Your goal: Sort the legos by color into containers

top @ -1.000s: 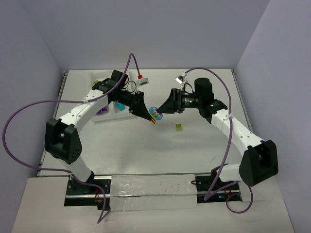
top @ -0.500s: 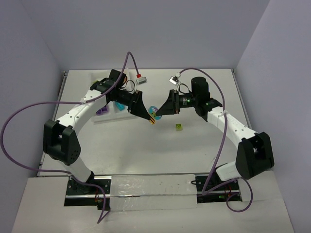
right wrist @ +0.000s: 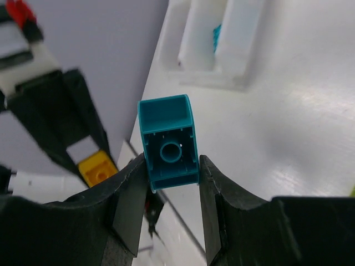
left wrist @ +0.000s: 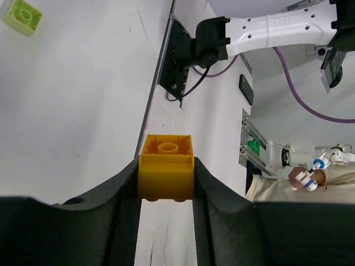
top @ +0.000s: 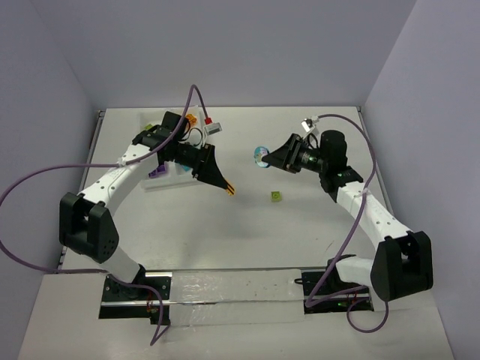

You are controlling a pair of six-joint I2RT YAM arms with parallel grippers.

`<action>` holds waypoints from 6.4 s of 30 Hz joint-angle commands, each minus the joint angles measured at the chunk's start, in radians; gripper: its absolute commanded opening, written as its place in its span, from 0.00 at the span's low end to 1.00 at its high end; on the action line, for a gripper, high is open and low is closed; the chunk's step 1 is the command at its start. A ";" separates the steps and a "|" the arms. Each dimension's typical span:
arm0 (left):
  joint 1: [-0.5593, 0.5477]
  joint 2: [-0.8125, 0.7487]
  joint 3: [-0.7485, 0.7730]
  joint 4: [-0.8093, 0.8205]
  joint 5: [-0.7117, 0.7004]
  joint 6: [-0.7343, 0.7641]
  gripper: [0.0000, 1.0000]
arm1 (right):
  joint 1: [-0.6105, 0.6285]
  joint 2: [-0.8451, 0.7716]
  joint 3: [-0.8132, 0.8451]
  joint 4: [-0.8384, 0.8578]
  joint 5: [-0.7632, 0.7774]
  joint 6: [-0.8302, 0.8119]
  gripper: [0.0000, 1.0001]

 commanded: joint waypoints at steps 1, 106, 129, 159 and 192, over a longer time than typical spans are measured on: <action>0.032 -0.073 -0.030 0.043 -0.038 -0.031 0.00 | 0.005 0.020 0.088 -0.031 0.159 -0.015 0.00; -0.537 0.623 0.756 -0.224 -1.498 -0.781 0.78 | -0.162 -0.195 0.199 -0.788 0.956 -0.216 0.86; -0.607 0.900 0.909 -0.208 -1.485 -0.853 0.69 | -0.173 -0.252 0.170 -0.755 0.829 -0.251 0.86; -0.286 0.299 0.585 -0.171 -1.655 -0.578 0.00 | -0.172 -0.237 0.171 -0.730 0.795 -0.244 0.86; 0.338 0.752 0.938 0.024 -1.523 -0.345 0.36 | -0.173 -0.191 0.215 -0.785 0.784 -0.243 0.86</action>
